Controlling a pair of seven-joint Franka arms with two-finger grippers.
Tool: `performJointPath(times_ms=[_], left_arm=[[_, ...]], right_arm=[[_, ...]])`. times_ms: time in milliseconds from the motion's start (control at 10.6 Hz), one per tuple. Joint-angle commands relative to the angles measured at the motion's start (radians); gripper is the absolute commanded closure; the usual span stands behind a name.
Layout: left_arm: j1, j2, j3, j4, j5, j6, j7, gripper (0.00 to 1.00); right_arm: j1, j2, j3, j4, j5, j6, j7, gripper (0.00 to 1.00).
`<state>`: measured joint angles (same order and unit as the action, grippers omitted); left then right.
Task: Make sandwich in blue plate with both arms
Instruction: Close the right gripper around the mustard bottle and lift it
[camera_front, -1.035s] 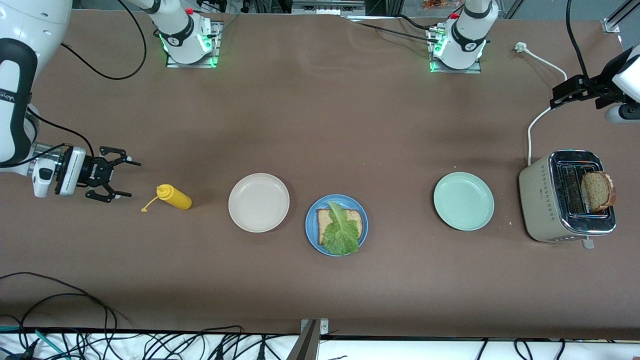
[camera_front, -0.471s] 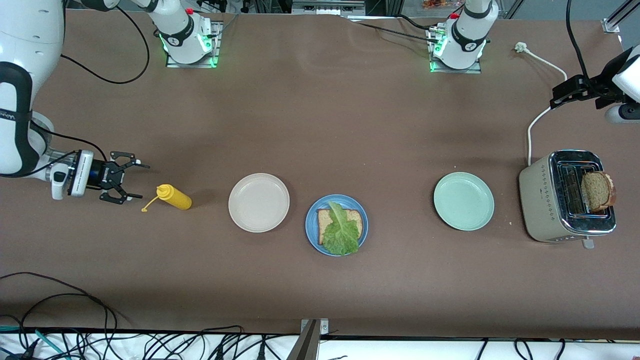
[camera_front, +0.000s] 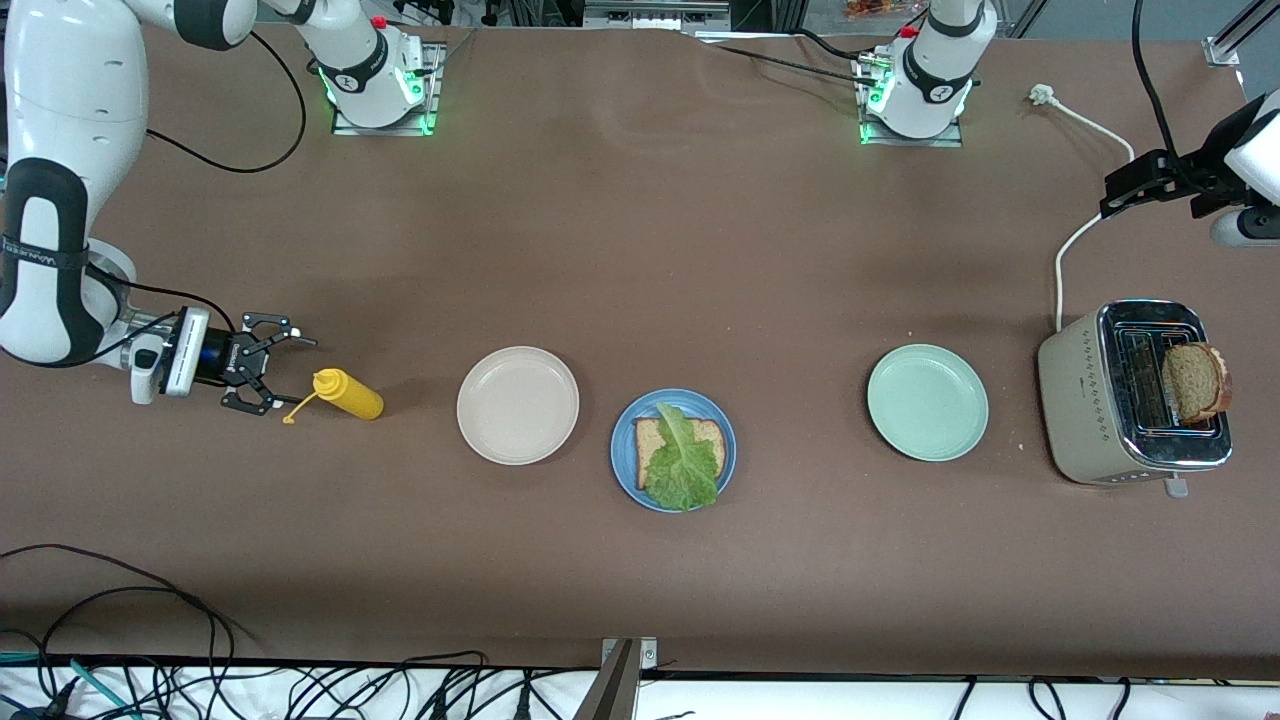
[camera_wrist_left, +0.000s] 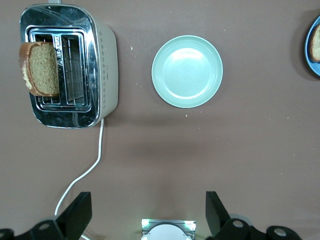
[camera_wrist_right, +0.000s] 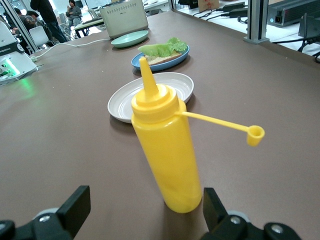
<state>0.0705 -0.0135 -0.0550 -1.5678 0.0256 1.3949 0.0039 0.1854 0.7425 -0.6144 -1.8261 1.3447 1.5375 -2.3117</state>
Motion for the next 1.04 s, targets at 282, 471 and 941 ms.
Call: performJointPath(times_ms=[282,471,941], left_arm=[[0.005,0.007,-0.006,0.026,0.010,-0.019,-0.008,0.00],[0.005,0.009,-0.006,0.026,0.010,-0.019,-0.008,0.00],[0.005,0.009,-0.006,0.026,0.011,-0.019,-0.008,0.00]], right_arm=[[-0.029,0.075,0.039,0.059,0.080,-0.034,-0.069,0.00],[-0.030,0.095,0.051,0.085,0.105,-0.034,-0.075,0.00],[-0.037,0.135,0.091,0.129,0.160,-0.036,-0.075,0.00]])
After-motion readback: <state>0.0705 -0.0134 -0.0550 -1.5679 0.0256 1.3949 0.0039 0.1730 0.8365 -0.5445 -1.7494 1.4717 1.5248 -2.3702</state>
